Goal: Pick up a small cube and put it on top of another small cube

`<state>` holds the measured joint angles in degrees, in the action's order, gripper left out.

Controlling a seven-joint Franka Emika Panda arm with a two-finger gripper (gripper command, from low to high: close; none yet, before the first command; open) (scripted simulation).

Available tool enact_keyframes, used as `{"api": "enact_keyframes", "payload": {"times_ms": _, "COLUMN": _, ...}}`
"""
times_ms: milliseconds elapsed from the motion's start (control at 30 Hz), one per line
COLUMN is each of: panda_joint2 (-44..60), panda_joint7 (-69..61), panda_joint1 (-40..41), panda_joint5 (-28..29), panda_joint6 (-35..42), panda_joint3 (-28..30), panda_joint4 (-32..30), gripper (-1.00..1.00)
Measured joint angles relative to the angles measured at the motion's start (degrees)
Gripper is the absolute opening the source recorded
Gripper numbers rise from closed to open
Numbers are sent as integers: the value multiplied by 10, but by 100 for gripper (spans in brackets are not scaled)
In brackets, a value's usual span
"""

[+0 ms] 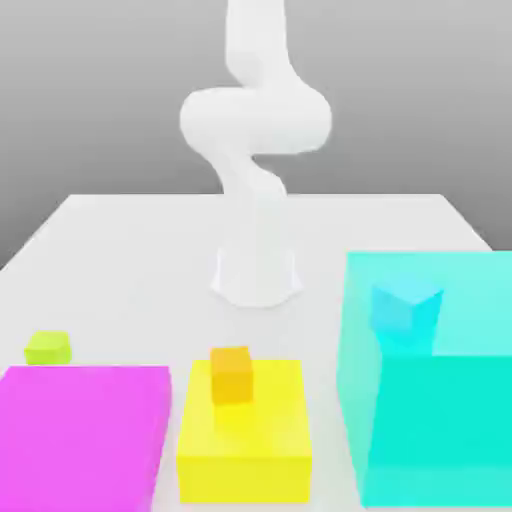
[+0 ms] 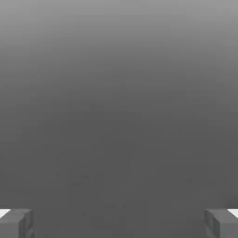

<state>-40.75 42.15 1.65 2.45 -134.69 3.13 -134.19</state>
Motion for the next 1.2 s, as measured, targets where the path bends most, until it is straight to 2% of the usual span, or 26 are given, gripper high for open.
{"api": "enact_keyframes", "payload": {"times_ms": 200, "panda_joint2": 123, "panda_joint7": -103, "panda_joint1": 42, "panda_joint5": 46, "panda_joint6": -72, "panda_joint3": 93, "panda_joint4": -59, "gripper": 0}}
{"api": "enact_keyframes", "payload": {"times_ms": 400, "panda_joint2": 243, "panda_joint7": -227, "panda_joint1": 80, "panda_joint5": 56, "panda_joint6": -143, "panda_joint3": 200, "panda_joint4": -117, "gripper": 0}}
{"api": "enact_keyframes", "payload": {"times_ms": 533, "panda_joint2": 328, "panda_joint7": -337, "panda_joint1": 102, "panda_joint5": 24, "panda_joint6": -193, "panda_joint3": 269, "panda_joint4": -157, "gripper": 0}}
{"api": "enact_keyframes", "payload": {"times_ms": 667, "panda_joint2": 424, "panda_joint7": -492, "panda_joint1": 145, "panda_joint5": -69, "panda_joint6": -240, "panda_joint3": 304, "panda_joint4": -195, "gripper": 0}}
{"api": "enact_keyframes", "payload": {"times_ms": 767, "panda_joint2": 495, "panda_joint7": -604, "panda_joint1": 201, "panda_joint5": -170, "panda_joint6": -276, "panda_joint3": 265, "panda_joint4": -205, "gripper": 0}}
{"api": "enact_keyframes", "payload": {"times_ms": 900, "panda_joint2": 579, "panda_joint7": -696, "panda_joint1": 289, "panda_joint5": -285, "panda_joint6": -333, "panda_joint3": 155, "panda_joint4": -185, "gripper": 0}}
{"api": "enact_keyframes", "payload": {"times_ms": 933, "panda_joint2": 597, "panda_joint7": -712, "panda_joint1": 313, "panda_joint5": -305, "panda_joint6": -347, "panda_joint3": 128, "panda_joint4": -180, "gripper": -100}}
{"api": "enact_keyframes", "payload": {"times_ms": 1133, "panda_joint2": 606, "panda_joint7": -720, "panda_joint1": 324, "panda_joint5": -315, "panda_joint6": -352, "panda_joint3": 114, "panda_joint4": -178, "gripper": -100}}
{"api": "enact_keyframes", "payload": {"times_ms": 1200, "panda_joint2": 588, "panda_joint7": -704, "panda_joint1": 304, "panda_joint5": -295, "panda_joint6": -339, "panda_joint3": 138, "panda_joint4": -183, "gripper": -100}}
